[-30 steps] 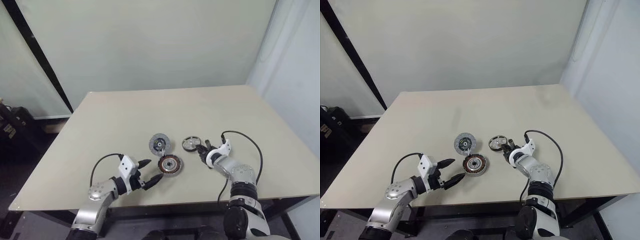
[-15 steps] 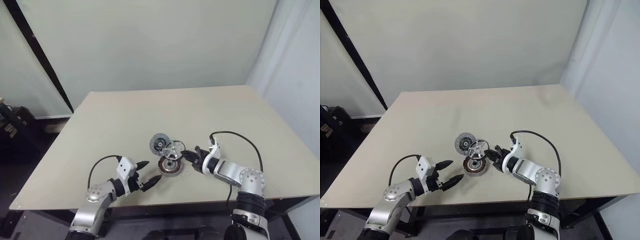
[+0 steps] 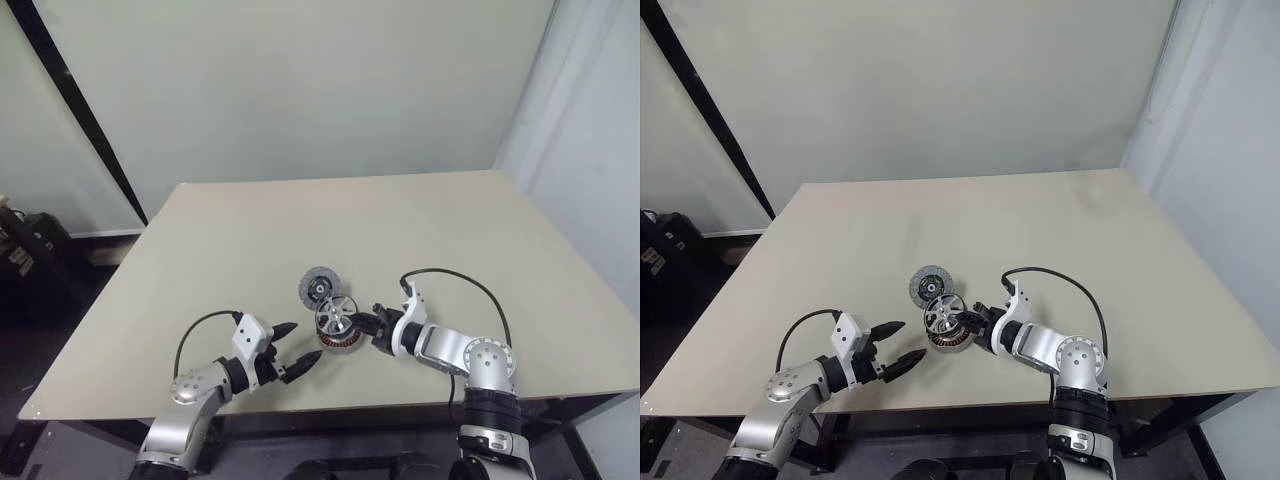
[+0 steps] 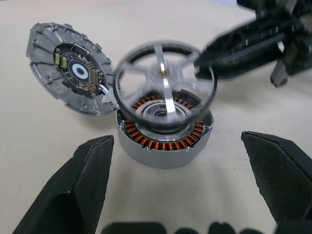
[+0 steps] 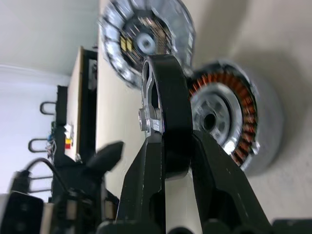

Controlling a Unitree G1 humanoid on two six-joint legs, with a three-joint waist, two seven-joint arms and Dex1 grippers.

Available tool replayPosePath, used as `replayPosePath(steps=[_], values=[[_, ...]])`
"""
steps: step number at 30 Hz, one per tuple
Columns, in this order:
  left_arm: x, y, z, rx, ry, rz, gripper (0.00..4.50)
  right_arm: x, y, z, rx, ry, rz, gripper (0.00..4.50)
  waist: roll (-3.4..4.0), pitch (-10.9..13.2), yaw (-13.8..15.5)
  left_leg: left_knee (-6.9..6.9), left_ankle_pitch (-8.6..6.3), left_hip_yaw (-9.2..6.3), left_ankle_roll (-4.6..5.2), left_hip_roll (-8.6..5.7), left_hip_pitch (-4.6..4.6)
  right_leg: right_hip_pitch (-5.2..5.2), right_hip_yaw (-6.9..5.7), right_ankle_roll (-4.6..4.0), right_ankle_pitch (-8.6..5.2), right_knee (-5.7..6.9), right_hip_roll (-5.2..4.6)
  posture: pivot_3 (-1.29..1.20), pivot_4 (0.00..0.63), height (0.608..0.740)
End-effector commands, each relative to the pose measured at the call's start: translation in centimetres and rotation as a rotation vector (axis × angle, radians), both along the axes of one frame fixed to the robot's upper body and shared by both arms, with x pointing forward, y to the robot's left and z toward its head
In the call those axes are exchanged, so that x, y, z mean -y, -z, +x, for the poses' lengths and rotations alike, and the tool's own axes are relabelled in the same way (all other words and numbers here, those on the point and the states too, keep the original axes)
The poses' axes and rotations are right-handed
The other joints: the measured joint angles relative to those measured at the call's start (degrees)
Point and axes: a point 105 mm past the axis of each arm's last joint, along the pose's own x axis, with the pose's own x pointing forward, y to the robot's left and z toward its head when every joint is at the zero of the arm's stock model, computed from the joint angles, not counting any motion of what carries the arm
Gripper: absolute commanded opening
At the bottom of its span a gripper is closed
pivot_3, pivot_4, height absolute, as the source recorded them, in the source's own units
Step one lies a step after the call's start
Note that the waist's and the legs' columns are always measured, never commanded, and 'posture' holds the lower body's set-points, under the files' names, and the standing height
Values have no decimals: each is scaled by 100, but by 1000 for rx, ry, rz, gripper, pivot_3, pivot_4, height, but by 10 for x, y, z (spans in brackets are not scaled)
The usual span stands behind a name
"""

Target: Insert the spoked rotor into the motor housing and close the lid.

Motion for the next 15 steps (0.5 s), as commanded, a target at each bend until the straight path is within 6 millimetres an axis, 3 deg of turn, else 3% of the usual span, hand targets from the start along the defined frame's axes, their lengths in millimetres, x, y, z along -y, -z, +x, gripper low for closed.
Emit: replayPosePath(steps=[1, 15], values=[[-3, -16, 5, 66, -9, -2, 4500, -20, 0, -8, -15, -16, 67, 393, 0, 0, -1, -1, 0, -1, 0, 0, 0, 0, 0, 0, 0, -1, 0, 0, 0, 740], [-2, -16, 5, 65, -8, -3, 4500, -14, 6, -1, -8, 20, 27, 393, 1, 0, 1, 1, 0, -1, 0, -1, 0, 1, -1, 0, 0, -1, 0, 0, 0, 740]])
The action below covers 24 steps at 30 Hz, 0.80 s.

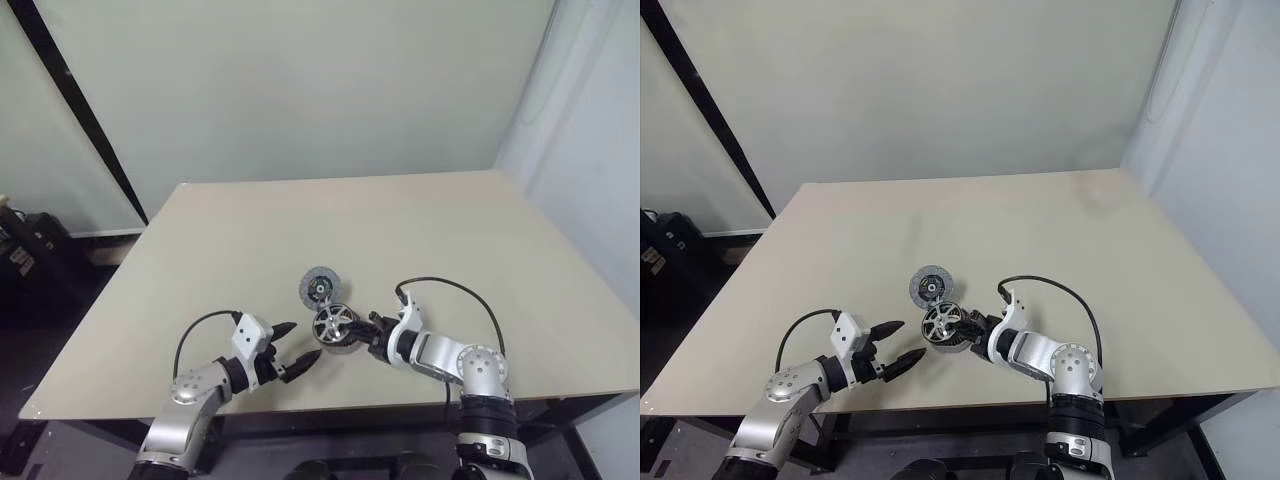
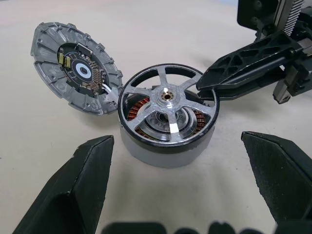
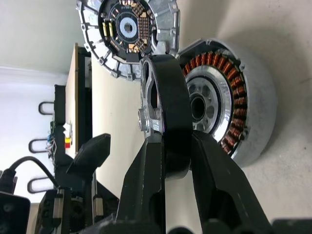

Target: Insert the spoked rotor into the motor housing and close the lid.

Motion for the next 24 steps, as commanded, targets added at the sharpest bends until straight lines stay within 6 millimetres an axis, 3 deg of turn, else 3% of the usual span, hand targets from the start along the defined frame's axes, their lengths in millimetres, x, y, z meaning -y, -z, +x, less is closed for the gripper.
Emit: replayPosePath(steps=[1, 24], values=[[-1, -16, 5, 65, 0, -4, 4500, -10, -2, -1, 11, 2, 16, 393, 0, 0, 0, 0, 0, 0, 0, 0, 0, 0, 0, 0, 0, 0, 0, 0, 0, 740], [2, -15, 4, 63, 16, -5, 4500, 13, -9, 10, 39, 65, 25, 393, 1, 1, 7, -1, 0, -1, 0, -2, -3, 0, 0, 0, -1, -4, -1, 0, 0, 740]])
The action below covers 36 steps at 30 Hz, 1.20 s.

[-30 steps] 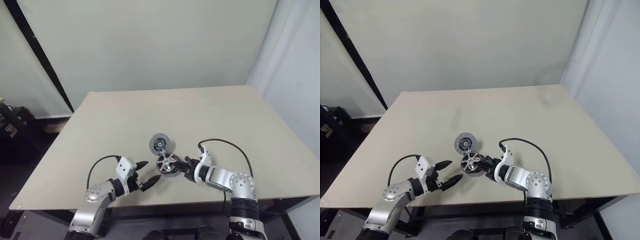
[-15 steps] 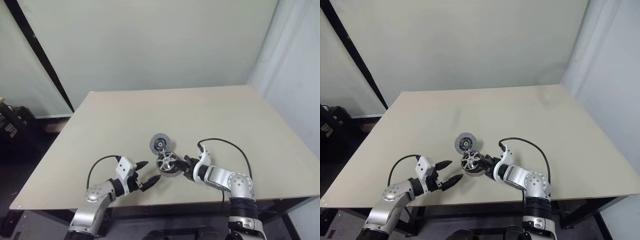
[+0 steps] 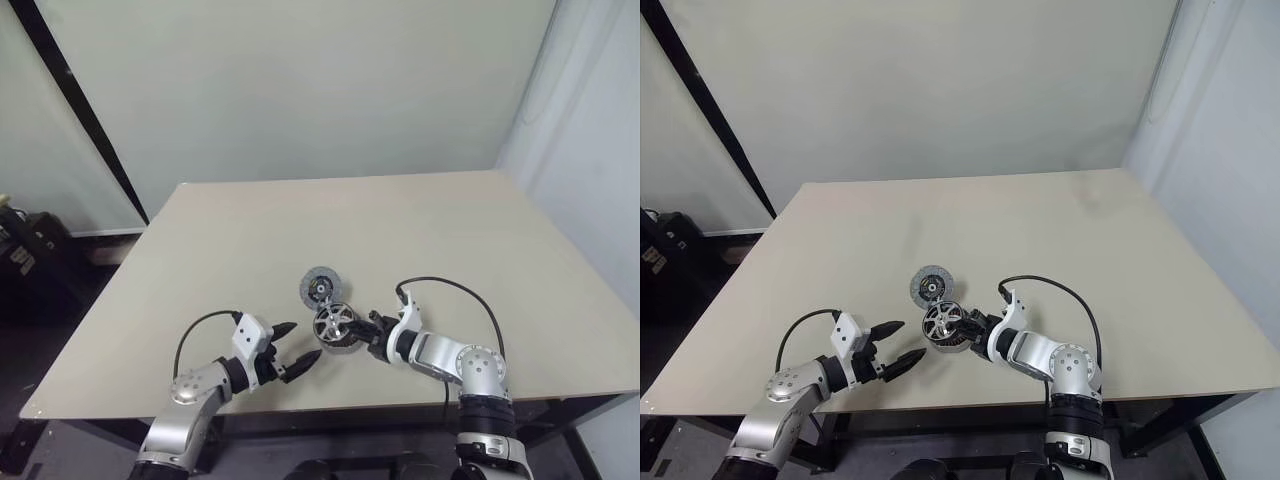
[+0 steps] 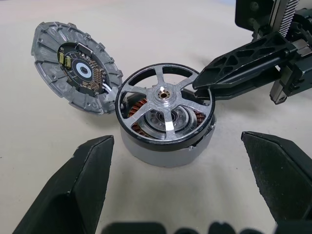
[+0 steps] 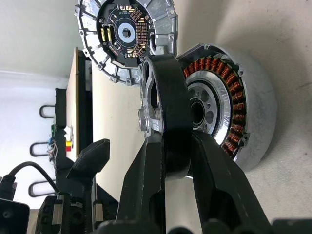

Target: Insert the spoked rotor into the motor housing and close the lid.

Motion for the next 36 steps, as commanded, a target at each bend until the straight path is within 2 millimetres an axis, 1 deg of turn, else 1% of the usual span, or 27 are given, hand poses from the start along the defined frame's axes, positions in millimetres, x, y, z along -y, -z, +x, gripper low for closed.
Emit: replayPosePath(steps=[1, 17, 19, 23, 28, 29, 32, 36], values=[[1, -15, 5, 63, 15, -4, 4500, 8, -11, 8, 44, 44, 25, 393, 0, 0, 3, 0, 0, 0, 0, 0, 0, 0, 0, 0, 0, 0, 0, 0, 0, 740], [2, -15, 4, 60, 24, 1, 4500, 8, -19, 6, 71, 29, 77, 393, 0, 0, 3, -1, 0, -1, 0, -1, -3, -1, 0, 0, 0, -3, -1, 0, 0, 740], [2, -15, 4, 59, 24, 2, 4500, 8, -21, 5, 77, 25, 82, 1157, 0, 0, 2, -1, 0, -2, 0, -1, -3, -1, 0, 0, 0, -3, -1, 0, 0, 740], [3, -15, 4, 60, 26, 1, 4500, 10, -23, 5, 89, 21, 75, 2462, 0, 0, -2, -1, 0, -1, 0, 0, -3, -2, 0, 0, 0, -3, -1, 0, 0, 740], [4, -15, 5, 60, 29, -2, 4500, 13, -23, 5, 91, 27, 62, 4268, 0, 0, -5, -5, -1, 0, -1, 5, -2, -4, -1, 0, 0, -3, 1, 0, 0, 740], [4, -15, 5, 60, 29, -2, 4500, 13, -23, 5, 89, 28, 60, 4455, 0, 1, -5, -6, -1, 0, -1, 4, -2, -4, -2, 0, 0, -3, 1, 0, 0, 740], [5, -15, 6, 61, 29, -4, 4500, 16, -23, 8, 119, 48, 19, 4455, 0, 0, -4, -7, -1, 0, -2, 4, -2, -4, -1, 0, 0, -5, 0, 0, 0, 740], [5, -15, 6, 61, 25, -5, 4500, 25, -39, 20, 320, 86, -92, 4455, 0, 1, -5, -7, -2, 1, -3, 3, -3, -4, -1, 1, 0, -6, -1, 0, 0, 740]])
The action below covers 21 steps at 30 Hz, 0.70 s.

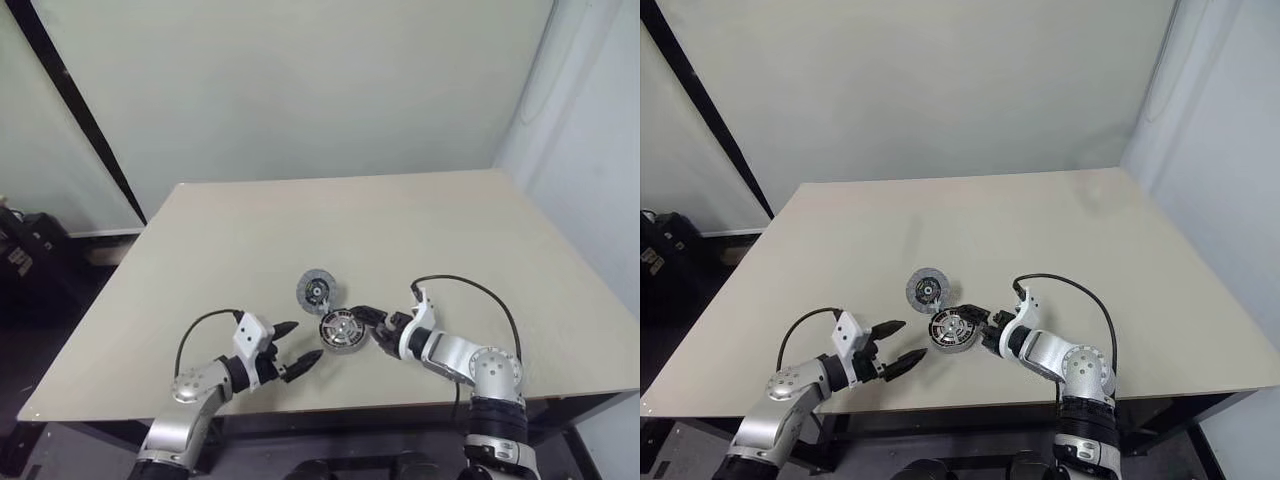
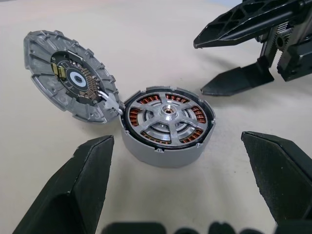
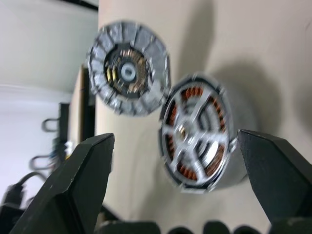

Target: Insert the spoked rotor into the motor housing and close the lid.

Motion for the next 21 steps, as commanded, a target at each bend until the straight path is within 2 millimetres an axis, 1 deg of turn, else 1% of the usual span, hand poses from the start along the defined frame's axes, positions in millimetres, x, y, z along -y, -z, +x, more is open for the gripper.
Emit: replayPosePath(steps=[1, 3, 5, 7, 10, 11, 13, 14, 16, 17, 19, 21], values=[[2, -13, 5, 54, 9, -5, 4500, 7, -36, 17, 291, 34, -105, 4455, 0, 1, 0, 0, 0, 1, 0, 0, 0, 0, 0, 0, 0, -1, 0, 0, 0, 740], [1, -13, 5, 53, 4, -6, 4500, 10, -48, 22, 456, 30, -223, 4455, -1, 1, -1, 1, -1, 3, -1, -1, -1, 1, 0, 1, -1, -4, -1, 0, 0, 740], [-1, -15, 6, 51, -21, -31, 4500, 9, -58, 25, 649, -22, -378, 4092, -1, 1, -3, 1, -3, 4, -5, -1, 0, 2, -1, 2, -1, -6, -1, 0, 0, 740], [-2, -17, 8, 51, -36, -44, 4500, 1, -64, 21, 793, -101, -476, 3535, -3, 0, -2, 0, -3, 5, -5, -1, 0, 3, -2, 3, -2, -7, -1, 0, 0, 740], [-4, -17, 9, 54, -40, -39, 4500, -15, -61, 15, 928, -239, -606, 2439, -7, 1, -2, -1, -5, 2, -8, 9, 0, 1, -5, 3, -1, -6, 2, 0, 0, 740], [-5, -18, 9, 55, -42, -38, 4500, -20, -54, 14, 946, -283, -642, 2083, -7, 1, -1, -1, -6, 2, -9, 11, 1, 0, -6, 3, -1, -6, 3, 0, 0, 740], [-6, -18, 9, 57, -46, -36, 4500, -30, -35, 12, 922, -345, -676, 1407, -10, 0, 3, -1, -6, 2, -9, 14, 2, 1, -7, 3, -1, -7, 5, 0, 0, 740], [-6, -18, 9, 57, -47, -35, 4500, -32, -29, 12, 913, -360, -682, 967, -12, 1, 5, -1, -6, 2, -10, 15, 3, 3, -8, 2, -1, -6, 6, 0, 0, 740], [-7, -19, 8, 60, -50, -34, 4500, -36, -9, 9, 868, -404, -711, 266, -14, 2, 14, 1, -6, 2, -10, 15, 3, 4, -8, 2, -1, -6, 6, 0, 0, 740], [-7, -19, 8, 60, -52, -33, 4500, -37, -1, 8, 849, -420, -722, 15, -16, 1, 26, 2, -6, 1, -10, 12, 2, 4, -8, 2, -1, -6, 6, 0, 0, 740], [-8, -19, 8, 62, -55, -32, 4500, -35, 23, 5, 778, -460, -759, 15, -18, 1, 45, 3, -6, 1, -10, 10, 2, 5, -7, 1, -1, -6, 5, 0, 0, 740], [-9, -19, 7, 63, -57, -30, 4500, -32, 40, 3, 730, -482, -790, 15, -17, 0, 59, 4, -5, 1, -9, 8, 3, 5, -6, 1, -1, -6, 5, 0, 0, 740]])
